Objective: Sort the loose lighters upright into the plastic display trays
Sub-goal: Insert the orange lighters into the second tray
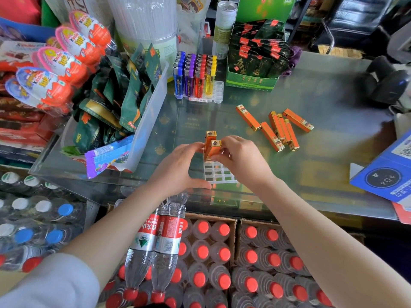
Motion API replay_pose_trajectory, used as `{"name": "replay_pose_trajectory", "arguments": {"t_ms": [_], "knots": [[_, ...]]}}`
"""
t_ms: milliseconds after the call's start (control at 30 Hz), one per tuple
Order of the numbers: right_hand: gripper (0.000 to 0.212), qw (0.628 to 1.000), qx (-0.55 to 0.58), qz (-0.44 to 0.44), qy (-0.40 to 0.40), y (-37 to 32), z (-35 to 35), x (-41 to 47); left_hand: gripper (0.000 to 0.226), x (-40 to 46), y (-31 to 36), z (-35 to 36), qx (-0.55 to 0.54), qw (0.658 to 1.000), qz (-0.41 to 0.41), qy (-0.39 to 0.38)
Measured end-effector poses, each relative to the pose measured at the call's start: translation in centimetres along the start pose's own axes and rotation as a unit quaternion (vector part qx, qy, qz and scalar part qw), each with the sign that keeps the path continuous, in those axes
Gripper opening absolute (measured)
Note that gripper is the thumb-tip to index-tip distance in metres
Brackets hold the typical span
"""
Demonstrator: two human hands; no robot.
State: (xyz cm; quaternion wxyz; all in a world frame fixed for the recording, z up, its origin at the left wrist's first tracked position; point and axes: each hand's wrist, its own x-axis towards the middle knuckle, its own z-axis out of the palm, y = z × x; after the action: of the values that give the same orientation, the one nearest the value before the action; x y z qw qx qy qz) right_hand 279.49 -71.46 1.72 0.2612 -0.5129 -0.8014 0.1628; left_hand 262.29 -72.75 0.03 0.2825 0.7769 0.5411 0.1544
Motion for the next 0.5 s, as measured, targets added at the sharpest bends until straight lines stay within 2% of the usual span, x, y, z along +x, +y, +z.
{"name": "replay_pose_trajectory", "arguments": {"t_ms": [267, 367, 500], "knots": [[0.027, 0.993, -0.105, -0.052, 0.006, 0.8, 1.7, -0.3, 0.088, 0.3, 0.1, -0.4, -0.004, 1.000, 0.000, 0.001], [0.026, 0.996, -0.078, -0.032, -0.011, 1.5, 0.9, 0.0, 0.089, 0.5, 0.0, -0.3, -0.004, 1.000, -0.003, -0.014], [0.023, 0.999, 0.001, 0.036, -0.002, 3.7, -1.1, 0.8, 0.087, 0.8, -0.2, -0.1, -0.027, 1.000, -0.010, -0.008]]}}
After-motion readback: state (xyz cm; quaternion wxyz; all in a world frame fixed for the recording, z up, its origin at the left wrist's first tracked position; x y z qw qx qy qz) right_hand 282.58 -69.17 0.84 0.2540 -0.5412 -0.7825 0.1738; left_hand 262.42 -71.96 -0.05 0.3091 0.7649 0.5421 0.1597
